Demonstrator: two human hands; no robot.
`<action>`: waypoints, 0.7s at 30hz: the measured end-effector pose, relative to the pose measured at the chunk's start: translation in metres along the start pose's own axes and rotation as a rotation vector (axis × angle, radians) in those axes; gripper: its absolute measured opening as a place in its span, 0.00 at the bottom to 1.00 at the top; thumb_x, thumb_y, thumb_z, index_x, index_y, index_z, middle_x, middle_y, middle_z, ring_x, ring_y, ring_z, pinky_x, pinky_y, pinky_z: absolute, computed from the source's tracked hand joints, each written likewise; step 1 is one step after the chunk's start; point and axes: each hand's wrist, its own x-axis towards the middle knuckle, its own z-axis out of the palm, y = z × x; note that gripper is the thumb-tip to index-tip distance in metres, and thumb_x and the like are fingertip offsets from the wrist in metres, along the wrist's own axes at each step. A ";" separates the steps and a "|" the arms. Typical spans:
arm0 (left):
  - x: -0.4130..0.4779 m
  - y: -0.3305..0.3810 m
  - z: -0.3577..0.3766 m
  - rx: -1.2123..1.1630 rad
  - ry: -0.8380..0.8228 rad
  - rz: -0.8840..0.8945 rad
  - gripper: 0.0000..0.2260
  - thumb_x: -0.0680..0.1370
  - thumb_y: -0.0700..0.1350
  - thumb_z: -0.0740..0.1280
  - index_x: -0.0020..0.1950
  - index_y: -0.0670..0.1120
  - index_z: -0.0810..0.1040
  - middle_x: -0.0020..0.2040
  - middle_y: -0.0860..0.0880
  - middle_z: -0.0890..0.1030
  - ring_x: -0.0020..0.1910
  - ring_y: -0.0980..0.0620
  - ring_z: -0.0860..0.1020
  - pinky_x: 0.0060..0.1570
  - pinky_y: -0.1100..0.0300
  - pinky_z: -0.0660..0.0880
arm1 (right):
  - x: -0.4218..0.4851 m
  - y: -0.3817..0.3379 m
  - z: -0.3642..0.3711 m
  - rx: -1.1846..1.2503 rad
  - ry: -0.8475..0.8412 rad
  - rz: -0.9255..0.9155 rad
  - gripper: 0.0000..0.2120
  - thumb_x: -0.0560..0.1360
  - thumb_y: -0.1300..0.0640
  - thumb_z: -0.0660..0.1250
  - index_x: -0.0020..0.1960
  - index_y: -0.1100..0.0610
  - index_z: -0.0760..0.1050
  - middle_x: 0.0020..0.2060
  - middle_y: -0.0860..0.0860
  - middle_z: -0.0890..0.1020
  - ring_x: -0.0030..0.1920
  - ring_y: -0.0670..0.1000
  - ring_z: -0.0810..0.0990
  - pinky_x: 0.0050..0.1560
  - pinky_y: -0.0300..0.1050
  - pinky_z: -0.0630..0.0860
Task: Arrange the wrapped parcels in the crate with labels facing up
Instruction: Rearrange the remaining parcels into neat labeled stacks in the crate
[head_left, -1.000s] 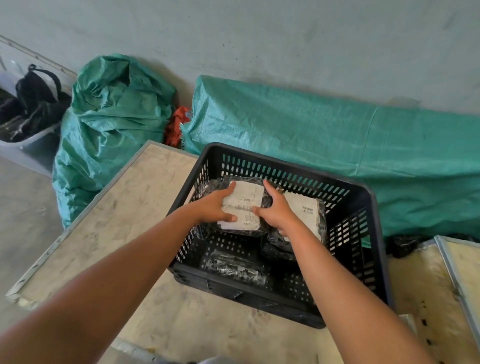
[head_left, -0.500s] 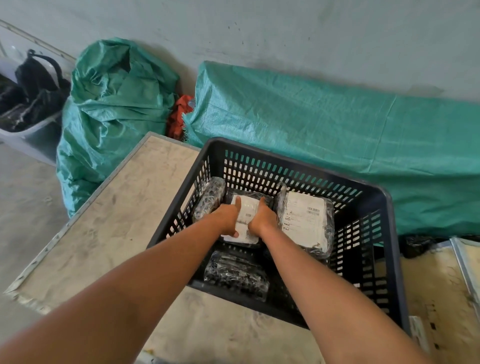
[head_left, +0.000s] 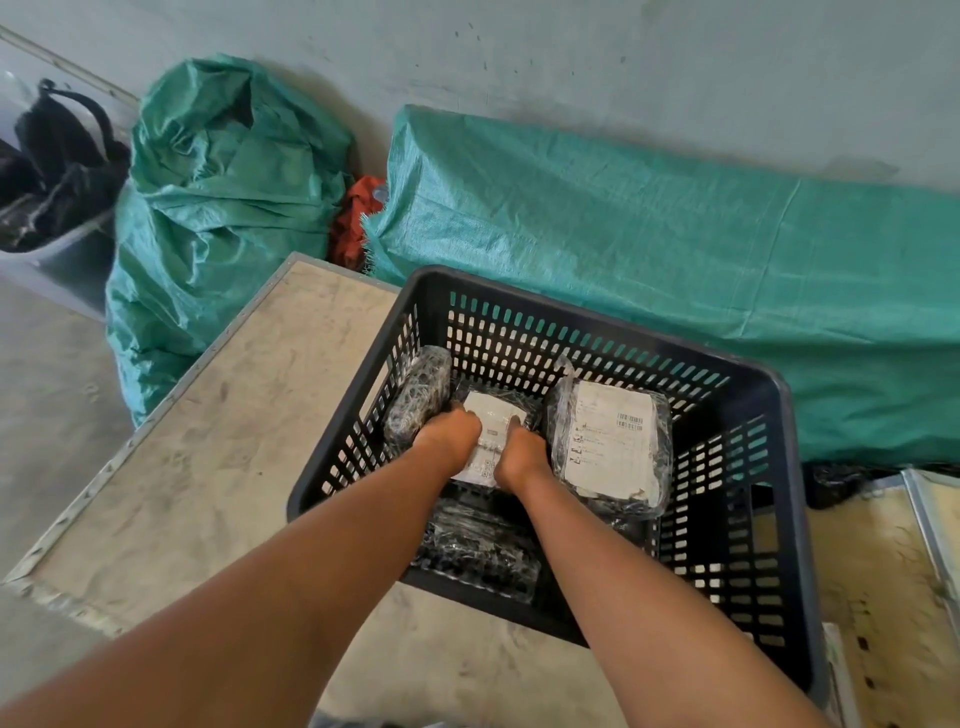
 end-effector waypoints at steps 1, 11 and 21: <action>-0.001 0.000 -0.003 -0.039 0.009 0.003 0.20 0.78 0.32 0.68 0.70 0.36 0.73 0.68 0.36 0.73 0.62 0.38 0.79 0.61 0.50 0.77 | -0.001 0.000 -0.001 0.018 0.004 0.003 0.22 0.79 0.65 0.65 0.72 0.63 0.68 0.63 0.63 0.79 0.62 0.61 0.78 0.58 0.48 0.73; -0.075 -0.030 -0.081 -0.557 0.404 0.162 0.36 0.73 0.45 0.78 0.79 0.50 0.68 0.80 0.47 0.64 0.78 0.45 0.63 0.74 0.53 0.59 | -0.017 -0.001 -0.020 0.372 0.113 -0.117 0.29 0.78 0.62 0.71 0.77 0.53 0.68 0.71 0.54 0.75 0.64 0.54 0.79 0.61 0.44 0.76; -0.143 -0.104 -0.057 -0.541 0.558 0.012 0.31 0.78 0.52 0.72 0.79 0.59 0.65 0.78 0.40 0.67 0.77 0.39 0.63 0.73 0.46 0.62 | -0.034 -0.058 0.002 0.426 -0.029 -0.461 0.27 0.83 0.59 0.64 0.79 0.43 0.63 0.78 0.51 0.67 0.64 0.51 0.76 0.58 0.41 0.71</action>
